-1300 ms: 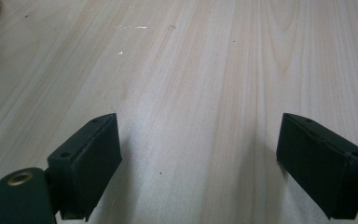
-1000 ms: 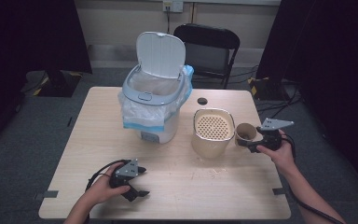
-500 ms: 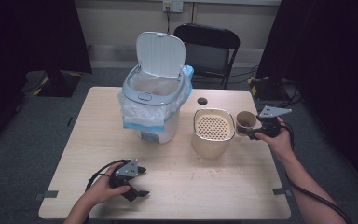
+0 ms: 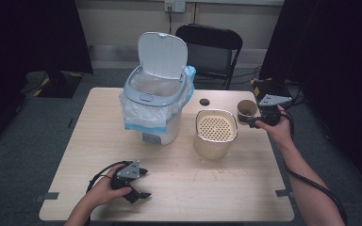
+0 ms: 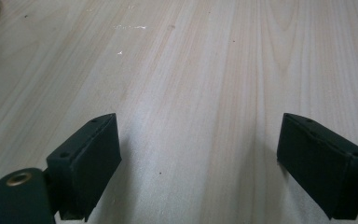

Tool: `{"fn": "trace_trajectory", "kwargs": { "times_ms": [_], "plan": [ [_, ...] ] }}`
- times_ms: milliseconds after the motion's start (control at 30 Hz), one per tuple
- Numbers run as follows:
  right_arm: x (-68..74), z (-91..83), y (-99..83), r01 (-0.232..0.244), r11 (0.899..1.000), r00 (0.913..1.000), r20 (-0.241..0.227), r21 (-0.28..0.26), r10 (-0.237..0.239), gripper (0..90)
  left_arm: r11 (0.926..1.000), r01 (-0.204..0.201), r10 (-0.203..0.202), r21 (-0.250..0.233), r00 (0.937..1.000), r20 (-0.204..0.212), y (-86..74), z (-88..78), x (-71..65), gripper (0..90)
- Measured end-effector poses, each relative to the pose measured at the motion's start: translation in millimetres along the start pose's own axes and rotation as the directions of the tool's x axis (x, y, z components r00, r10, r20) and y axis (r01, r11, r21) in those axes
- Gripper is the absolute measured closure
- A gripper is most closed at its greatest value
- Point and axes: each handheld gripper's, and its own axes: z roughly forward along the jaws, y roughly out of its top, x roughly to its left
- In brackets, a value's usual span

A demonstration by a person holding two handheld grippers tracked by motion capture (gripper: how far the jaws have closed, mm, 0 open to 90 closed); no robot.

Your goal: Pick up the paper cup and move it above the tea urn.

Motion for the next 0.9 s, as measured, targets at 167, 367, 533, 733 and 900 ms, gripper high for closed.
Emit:
{"fn": "trace_trajectory", "kwargs": {
  "times_ms": [167,367,533,733,900],
  "plan": [
    [-4.8,4.6,14.3,0.014,1.0,0.9998,0.013,-0.013,-0.014,25.3,1.0,-0.002,0.002,-0.001,1.0,0.001,0.1,0.1,-0.1,12.1],
    [-8.7,9.4,30.4,0.046,0.999,0.9986,0.025,-0.017,-0.046,25.4,1.0,-0.004,0.004,0.001,1.0,0.004,0.2,0.3,-0.2,11.4],
    [-8.7,12.6,41.6,0.075,0.997,0.9968,0.031,-0.03,-0.074,25.4,1.0,-0.005,0.005,0.001,1.0,0.004,0.2,0.3,-0.2,11.3],
    [0.7,13.3,51.0,0.181,0.983,0.9825,0.047,-0.025,-0.18,25.5,1.0,-0.004,0.004,0.002,1.0,0.005,0.2,0.3,-0.2,11.3],
    [13.4,11.0,58.0,0.295,0.956,0.9534,0.072,-0.01,-0.293,25.9,1.0,-0.003,0.003,0.001,1.0,0.005,0.2,0.3,-0.3,11.3]
  ]
}}
